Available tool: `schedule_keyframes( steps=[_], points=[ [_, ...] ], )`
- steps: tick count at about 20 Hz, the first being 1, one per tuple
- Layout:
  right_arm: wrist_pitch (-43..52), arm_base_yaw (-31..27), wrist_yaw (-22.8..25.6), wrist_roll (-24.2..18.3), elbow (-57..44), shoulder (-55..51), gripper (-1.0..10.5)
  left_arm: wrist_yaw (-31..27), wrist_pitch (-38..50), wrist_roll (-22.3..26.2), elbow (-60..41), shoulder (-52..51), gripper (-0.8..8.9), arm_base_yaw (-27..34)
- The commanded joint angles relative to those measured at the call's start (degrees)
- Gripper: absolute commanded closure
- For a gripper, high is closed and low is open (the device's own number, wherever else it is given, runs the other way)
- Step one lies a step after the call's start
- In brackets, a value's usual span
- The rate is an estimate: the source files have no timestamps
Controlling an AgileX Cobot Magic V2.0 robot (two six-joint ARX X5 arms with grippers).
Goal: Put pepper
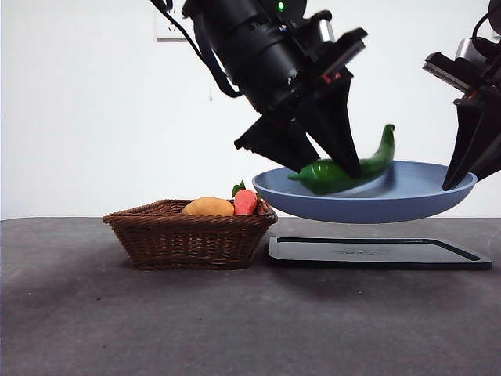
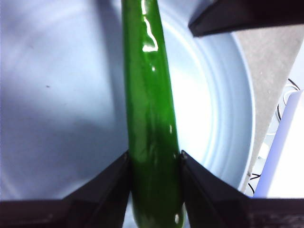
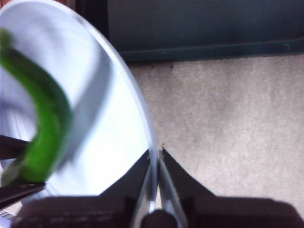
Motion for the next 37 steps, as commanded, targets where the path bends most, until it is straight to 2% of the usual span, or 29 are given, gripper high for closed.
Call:
schedule_keyframes(
  steps=[1,5,13,23,29,37],
  points=[
    [0.39,0.09,-0.48,0.28,0.68,0.37,9.4,0.24,0.92,0.61,0.98,1.79,7.12,-0.52],
    [-0.28,0.09,-0.48,0.31,0.68,0.37,9.4,0.24,0.83,0.61,0.98,2.58,6.12,-0.52],
    [-5.07,0.07,-0.24,0.87,0.68,0.37,9.4,2.47,0.92,0.52,1.01,1.75,5.97,-0.59],
    [-8.07,0.07,-0.17,5.97,0.68,0.42,9.4,4.0,-1.49,0.81,1.03,-1.86,5.77,-0.44],
    [-5.73,-3.52,-0.39,7.61,2.08,3.13,9.4,5.11,-2.71,0.83,1.03,-10.73,5.77,1.75],
    [-5.29,-8.9,-0.42,6.97,18.25,18.29,9.4,4.87,-5.79,1.03,1.03,-28.24,5.77,7.1]
  ],
)
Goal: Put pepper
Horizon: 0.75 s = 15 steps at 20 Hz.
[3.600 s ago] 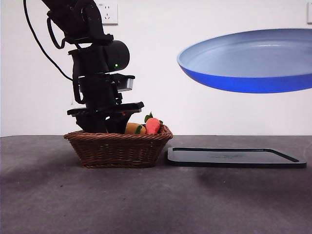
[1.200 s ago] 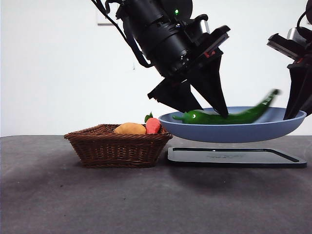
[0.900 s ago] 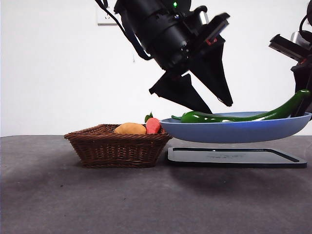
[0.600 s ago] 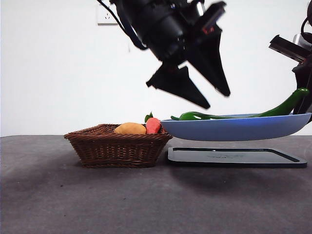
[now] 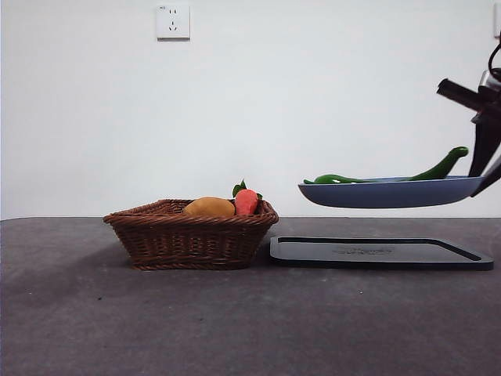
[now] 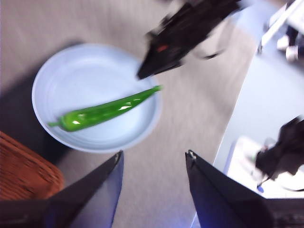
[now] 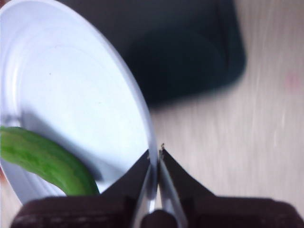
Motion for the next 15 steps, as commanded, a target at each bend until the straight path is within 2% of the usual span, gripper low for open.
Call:
schedule_keyframes(
  steps=[1,7,9,15],
  points=[
    [0.66,-0.28,-0.26,-0.17,5.84,6.16,9.4,-0.04,-0.74,0.85,1.03,-3.21,5.78,0.7],
    [4.31,-0.28,-0.57,0.15,14.27,18.6,9.4,-0.13,-2.27,0.79,1.03,-11.3,5.78,1.22],
    [5.62,-0.26,-1.9,0.17,14.29,21.0,9.4,-0.11,-2.32,0.55,1.03,-12.66,5.78,1.22],
    [6.69,-0.26,-1.57,-1.6,14.27,23.06,9.4,-0.13,-4.02,0.46,1.03,-13.44,5.78,1.22]
  ],
)
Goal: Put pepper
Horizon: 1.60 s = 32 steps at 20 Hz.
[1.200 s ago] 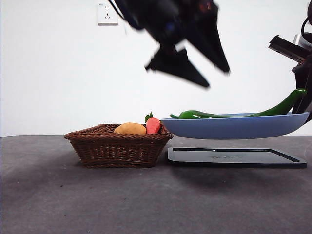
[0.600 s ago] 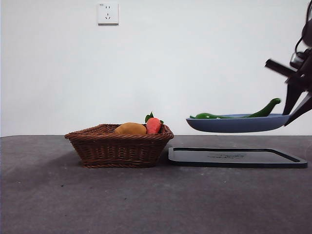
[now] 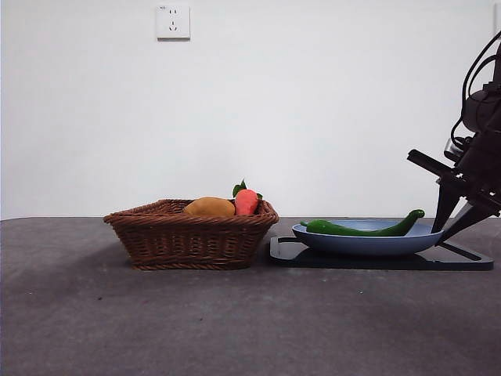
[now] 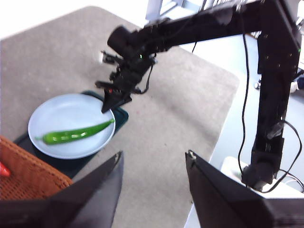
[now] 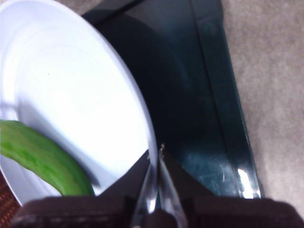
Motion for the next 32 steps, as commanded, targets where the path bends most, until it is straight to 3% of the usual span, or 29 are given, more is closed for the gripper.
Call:
schedule_keyframes(
  steps=[1,5,9,13,20,24,26,28,31,32],
  points=[
    [0.28,0.0,0.0,-1.53,1.33,1.16,9.3,0.04,0.24,0.48,1.03,0.44,5.78,-0.2],
    [-0.52,0.0,0.02,-3.13,1.33,1.11,7.9,0.04,0.07,0.46,1.03,0.44,5.77,-0.2],
    [-0.57,-0.24,2.23,-4.24,1.33,-2.97,7.9,0.0,-0.61,0.48,1.03,0.44,5.78,-0.2],
    [-3.21,-0.39,4.61,-6.99,1.33,-14.8,7.9,0.02,-1.16,0.66,1.03,0.46,5.78,-0.2],
    [-25.86,3.02,4.35,-17.51,1.33,-40.96,7.9,0.02,-2.05,0.68,1.03,0.46,5.81,-0.2],
    [-36.39,7.34,4.37,-19.61,1.31,-51.43,7.9,0.02,-2.54,0.66,1.03,0.46,5.84,-0.2],
    [-39.69,9.25,4.35,-21.7,1.31,-54.71,8.5,0.04,-3.76,0.66,1.03,0.46,6.54,-0.22],
    [-39.74,10.38,4.31,-23.23,1.31,-57.33,9.4,0.02,-4.96,0.68,1.03,0.46,8.05,-0.2],
    [-39.67,10.78,4.31,-23.19,1.31,-58.42,9.4,0.04,-5.66,0.63,1.03,0.46,8.06,-0.2],
    [-39.67,10.78,4.31,-21.33,1.31,-58.45,9.4,0.04,-5.66,0.66,1.03,0.46,8.06,-0.2]
  ],
)
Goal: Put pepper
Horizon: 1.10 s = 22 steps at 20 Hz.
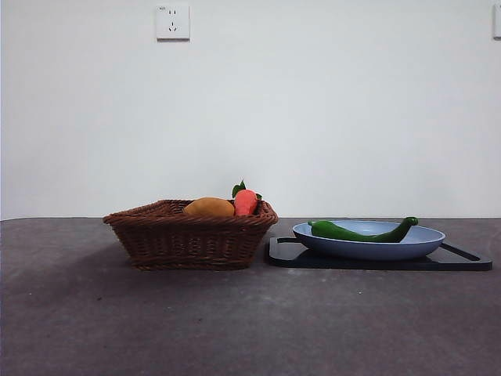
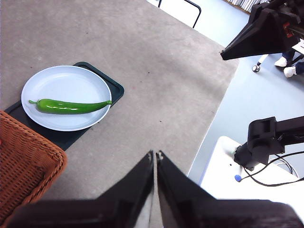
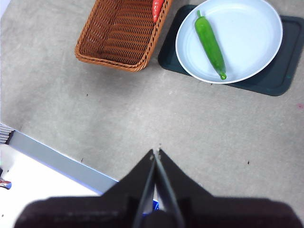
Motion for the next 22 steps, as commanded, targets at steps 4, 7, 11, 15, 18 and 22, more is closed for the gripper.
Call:
schedule_keyframes(
  steps=[4,7,11,15,18,22],
  points=[
    [-0.81,0.11,0.35,2.08,1.01,0.96,9.4,0.11,0.94,0.59,1.03,0.48,8.06,-0.22],
    [-0.81,-0.09,0.35,2.08,1.01,0.96,9.4,0.11,1.64,0.61,1.03,0.48,8.06,-0.22],
    [-0.81,-0.09,0.35,2.08,1.01,0.96,9.4,-4.39,3.17,4.9,1.03,0.48,8.05,-0.13],
    [-0.81,-0.09,0.35,2.08,1.01,0.96,9.4,-8.9,3.65,4.92,1.03,0.2,8.05,1.79],
    [-0.81,-0.09,0.35,2.08,1.01,0.96,9.4,-12.85,8.11,8.59,0.87,-2.14,8.05,4.94],
    [-0.81,-0.09,0.37,2.08,1.01,0.96,9.4,-12.81,16.76,9.55,-2.25,-10.99,8.05,16.33]
  ],
)
